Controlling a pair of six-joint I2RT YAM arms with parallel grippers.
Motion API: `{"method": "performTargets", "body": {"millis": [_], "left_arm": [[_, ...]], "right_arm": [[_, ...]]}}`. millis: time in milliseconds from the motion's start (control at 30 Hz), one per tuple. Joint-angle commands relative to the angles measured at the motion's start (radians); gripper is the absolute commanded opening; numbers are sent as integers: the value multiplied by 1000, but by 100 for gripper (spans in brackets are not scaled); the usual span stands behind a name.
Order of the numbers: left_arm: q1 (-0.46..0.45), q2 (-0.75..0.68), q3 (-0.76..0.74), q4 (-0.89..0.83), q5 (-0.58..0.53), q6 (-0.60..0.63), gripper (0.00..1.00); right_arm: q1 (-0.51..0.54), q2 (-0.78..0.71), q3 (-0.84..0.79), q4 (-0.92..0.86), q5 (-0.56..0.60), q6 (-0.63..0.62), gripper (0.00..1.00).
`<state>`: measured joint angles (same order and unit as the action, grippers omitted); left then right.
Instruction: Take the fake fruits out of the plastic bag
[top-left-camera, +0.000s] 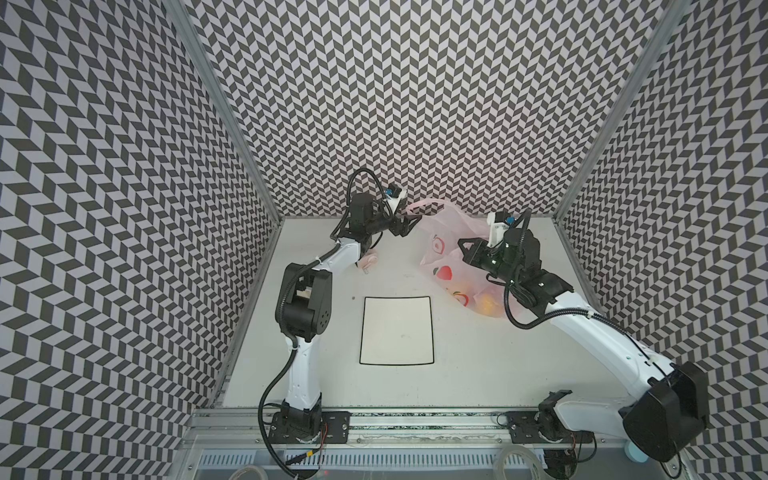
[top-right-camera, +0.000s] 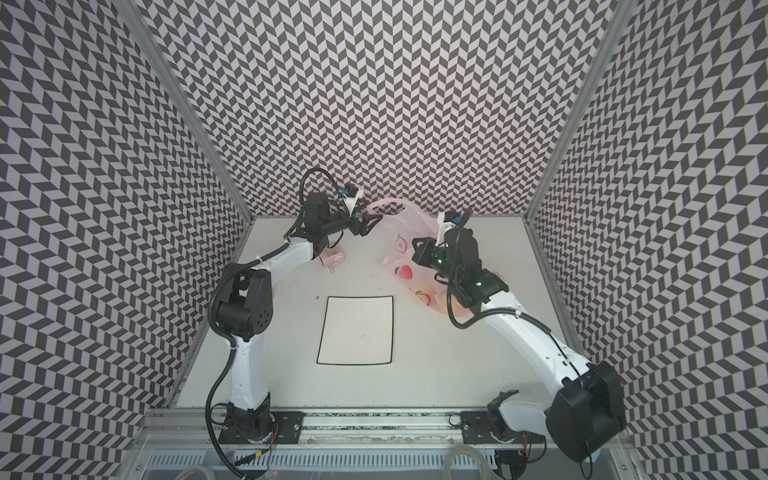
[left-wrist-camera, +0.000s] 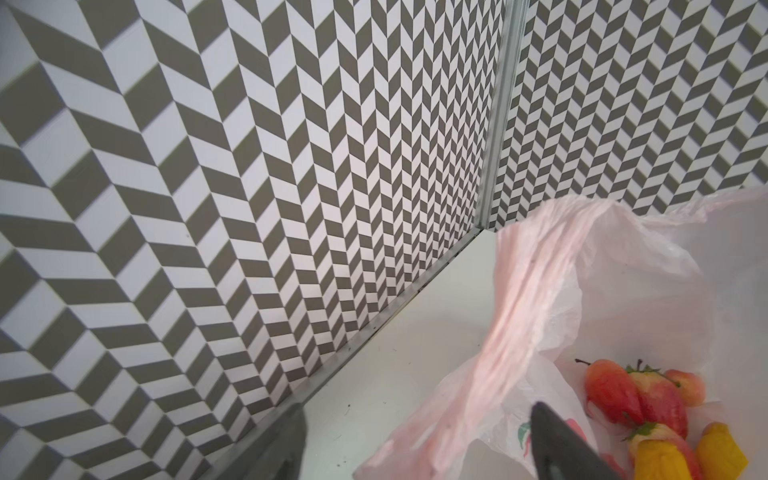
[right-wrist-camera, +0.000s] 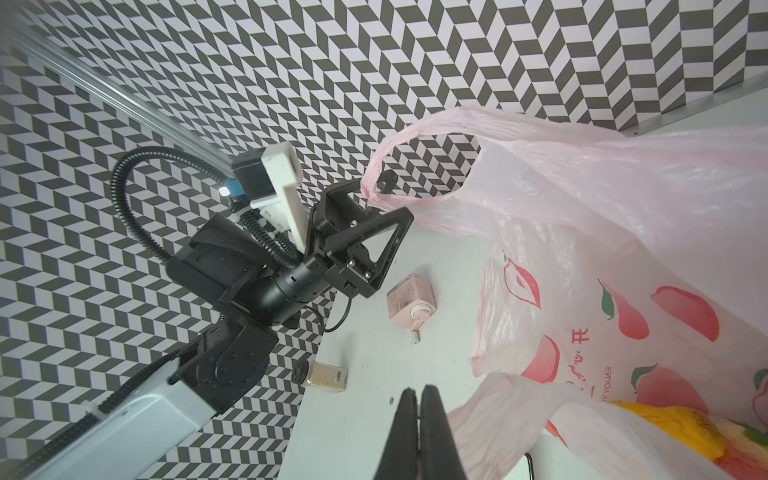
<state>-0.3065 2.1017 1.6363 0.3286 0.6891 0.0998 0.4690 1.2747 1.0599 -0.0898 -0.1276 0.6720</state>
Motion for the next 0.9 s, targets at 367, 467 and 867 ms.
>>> {"method": "performTargets", "body": {"millis": [367,467,867], "left_arm": [[-27,-68,-10,236,87,-305,0],[-23,-97,0,261,8,-363,0],[-3,-120,130,297,-276,-489,0]], "right_arm": [[-37,17,58,112,45,-31,0],[-89,79,128,171,19,-41,0],[-214,352,465,329,-92,-27,0]]}}
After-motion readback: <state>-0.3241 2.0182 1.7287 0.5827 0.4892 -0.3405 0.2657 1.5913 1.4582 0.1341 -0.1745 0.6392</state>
